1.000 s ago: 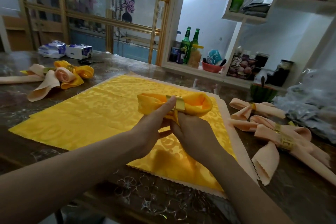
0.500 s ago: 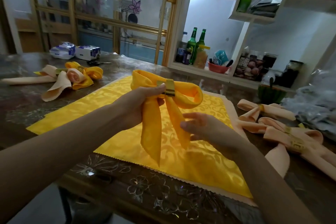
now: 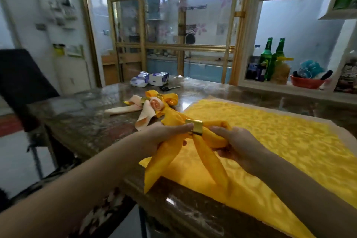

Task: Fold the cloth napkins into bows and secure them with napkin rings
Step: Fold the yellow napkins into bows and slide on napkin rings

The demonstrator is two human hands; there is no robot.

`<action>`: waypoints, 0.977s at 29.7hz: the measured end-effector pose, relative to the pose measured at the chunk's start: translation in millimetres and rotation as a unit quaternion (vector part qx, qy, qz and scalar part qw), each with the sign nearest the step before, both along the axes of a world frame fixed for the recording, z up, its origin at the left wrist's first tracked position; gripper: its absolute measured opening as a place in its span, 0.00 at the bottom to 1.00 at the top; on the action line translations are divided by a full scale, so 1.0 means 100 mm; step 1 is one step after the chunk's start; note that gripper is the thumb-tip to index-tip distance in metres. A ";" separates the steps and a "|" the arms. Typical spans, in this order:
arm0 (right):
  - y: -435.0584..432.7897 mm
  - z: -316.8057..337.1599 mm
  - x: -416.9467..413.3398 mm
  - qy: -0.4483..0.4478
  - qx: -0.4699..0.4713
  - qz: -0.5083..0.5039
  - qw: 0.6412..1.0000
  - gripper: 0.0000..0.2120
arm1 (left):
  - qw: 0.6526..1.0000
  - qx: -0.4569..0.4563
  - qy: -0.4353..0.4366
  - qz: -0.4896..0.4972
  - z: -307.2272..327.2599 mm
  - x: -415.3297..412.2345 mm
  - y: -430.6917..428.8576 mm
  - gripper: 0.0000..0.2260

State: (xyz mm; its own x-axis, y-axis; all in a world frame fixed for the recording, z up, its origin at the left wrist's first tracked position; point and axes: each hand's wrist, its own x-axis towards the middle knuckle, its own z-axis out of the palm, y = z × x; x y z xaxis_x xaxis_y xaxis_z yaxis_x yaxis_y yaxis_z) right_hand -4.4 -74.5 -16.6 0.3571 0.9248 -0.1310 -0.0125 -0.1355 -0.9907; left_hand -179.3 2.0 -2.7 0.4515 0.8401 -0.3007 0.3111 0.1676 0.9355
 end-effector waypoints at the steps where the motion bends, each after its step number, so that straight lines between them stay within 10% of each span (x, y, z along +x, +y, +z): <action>1: 0.12 -0.06 -0.14 -0.004 -0.007 0.019 1.000 0.13 | 0.999 -0.018 0.005 0.030 -0.03 -0.17 0.05 0.21; 12: 1.67 -0.22 -1.69 -0.096 0.070 0.063 0.991 0.31 | 0.939 0.200 0.053 0.275 -0.06 -1.36 1.23 0.14; 17: 2.04 -0.29 -1.69 -0.190 0.076 0.055 0.977 0.35 | 0.952 0.238 0.153 0.119 -0.14 -1.20 1.75 0.15; 22: 2.06 -0.41 -1.56 -0.368 0.087 0.029 0.925 0.33 | 0.865 0.300 0.397 0.064 -0.56 -1.23 2.10 0.45; 29: 1.94 -0.38 -1.56 -0.414 0.115 -0.060 0.901 0.29 | 0.860 0.260 0.436 0.055 -0.34 -1.33 1.87 0.32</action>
